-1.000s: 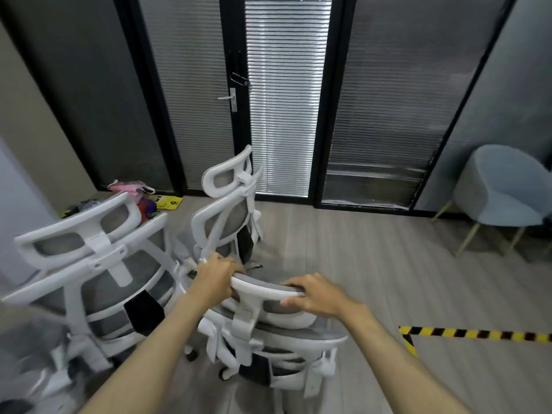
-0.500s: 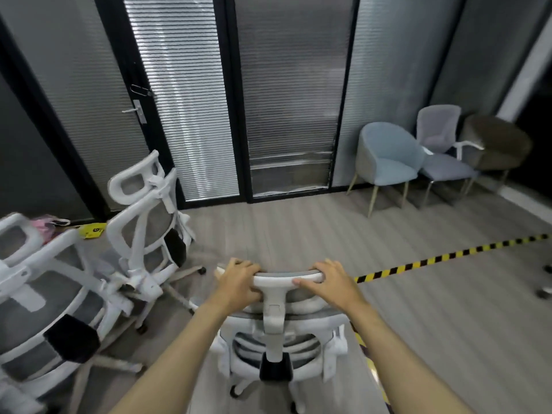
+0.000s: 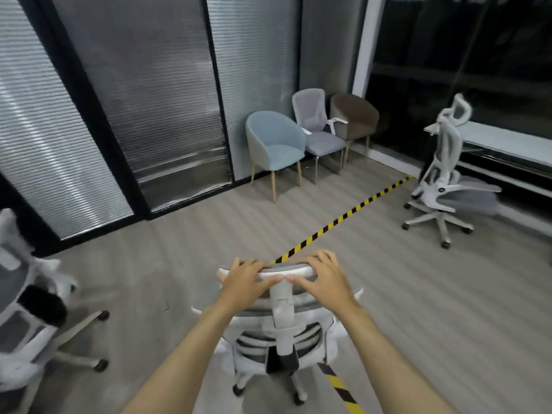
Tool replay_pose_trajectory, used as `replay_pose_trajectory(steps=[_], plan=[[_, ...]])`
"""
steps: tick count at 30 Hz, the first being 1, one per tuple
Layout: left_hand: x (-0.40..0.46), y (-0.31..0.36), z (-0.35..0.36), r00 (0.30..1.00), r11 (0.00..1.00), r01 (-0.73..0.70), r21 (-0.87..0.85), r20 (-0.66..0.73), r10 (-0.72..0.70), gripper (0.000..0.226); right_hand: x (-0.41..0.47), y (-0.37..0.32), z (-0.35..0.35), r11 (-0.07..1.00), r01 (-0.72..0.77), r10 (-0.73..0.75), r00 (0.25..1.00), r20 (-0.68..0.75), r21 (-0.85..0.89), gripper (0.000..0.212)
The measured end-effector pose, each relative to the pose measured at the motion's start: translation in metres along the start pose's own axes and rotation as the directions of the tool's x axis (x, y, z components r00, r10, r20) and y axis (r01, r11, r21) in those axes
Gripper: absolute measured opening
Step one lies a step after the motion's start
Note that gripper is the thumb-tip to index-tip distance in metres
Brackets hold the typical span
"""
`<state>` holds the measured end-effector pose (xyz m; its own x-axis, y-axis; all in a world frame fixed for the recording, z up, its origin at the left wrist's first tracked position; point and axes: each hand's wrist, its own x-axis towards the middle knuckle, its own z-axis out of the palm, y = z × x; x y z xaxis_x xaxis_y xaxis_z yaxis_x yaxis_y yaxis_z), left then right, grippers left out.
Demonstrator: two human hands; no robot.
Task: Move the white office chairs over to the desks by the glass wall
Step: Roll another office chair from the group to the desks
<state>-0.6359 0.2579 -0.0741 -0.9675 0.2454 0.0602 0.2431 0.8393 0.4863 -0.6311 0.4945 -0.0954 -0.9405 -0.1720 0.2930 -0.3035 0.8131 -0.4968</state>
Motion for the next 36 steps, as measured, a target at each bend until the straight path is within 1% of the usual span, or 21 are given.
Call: replay_pose_trajectory(steps=[4,6,8,12,15,19,22,24,25,28,31,33,36], plan=[[0.051,0.05,0.026,0.998,0.998,-0.061,-0.013,0.029,0.062,0.065,0.001,0.059,-0.025,0.997,-0.068,0.064,0.993,-0.103,-0.042,0.065],[0.081,0.072,0.041,0.993,0.994,-0.113,-0.009,0.038,0.113,0.061,0.005,0.087,-0.037,0.992,-0.117,0.109,0.983,-0.15,-0.046,0.065],[0.113,0.092,0.058,0.985,0.986,-0.168,-0.009,0.043,0.168,0.062,0.01,0.116,-0.052,0.983,-0.182,0.175,0.969,-0.172,-0.027,0.064],[0.172,0.137,0.09,0.967,0.968,-0.248,-0.037,0.051,0.25,0.065,0.017,0.17,-0.087,0.952,-0.305,0.305,0.935,-0.179,0.029,0.068],[0.214,0.178,0.112,0.949,0.954,-0.298,-0.041,0.093,0.3,0.065,0.021,0.21,-0.113,0.924,-0.383,0.38,0.903,-0.2,0.027,0.06],[0.265,0.238,0.144,0.928,0.937,-0.336,-0.091,0.136,0.346,0.068,0.025,0.267,-0.149,0.886,-0.463,0.455,0.854,-0.25,0.033,0.066],[0.302,0.288,0.173,0.916,0.924,-0.371,-0.096,0.127,0.381,0.075,0.028,0.316,-0.178,0.866,-0.497,0.488,0.82,-0.299,0.053,0.071],[0.327,0.323,0.194,0.905,0.913,-0.401,-0.072,0.121,0.407,0.083,0.029,0.353,-0.198,0.858,-0.51,0.499,0.801,-0.332,0.059,0.067],[0.339,0.341,0.206,0.901,0.909,-0.413,-0.051,0.118,0.417,0.084,0.029,0.372,-0.208,0.857,-0.513,0.5,0.795,-0.344,0.06,0.064],[0.375,0.394,0.238,0.885,0.891,-0.452,-0.036,0.106,0.453,0.074,0.028,0.432,-0.241,0.848,-0.526,0.511,0.781,-0.36,0.065,0.058],[0.409,0.452,0.268,0.86,0.869,-0.492,-0.057,0.125,0.495,0.064,0.026,0.494,-0.278,0.829,-0.558,0.532,0.771,-0.35,0.03,0.06],[0.434,0.491,0.289,0.843,0.854,-0.516,-0.066,0.139,0.52,0.062,0.024,0.532,-0.304,0.816,-0.577,0.547,0.761,-0.347,0.021,0.062],[0.473,0.546,0.326,0.828,0.846,-0.526,-0.085,0.175,0.532,0.064,0.026,0.588,-0.342,0.786,-0.618,0.582,0.736,-0.345,0.007,0.062]])
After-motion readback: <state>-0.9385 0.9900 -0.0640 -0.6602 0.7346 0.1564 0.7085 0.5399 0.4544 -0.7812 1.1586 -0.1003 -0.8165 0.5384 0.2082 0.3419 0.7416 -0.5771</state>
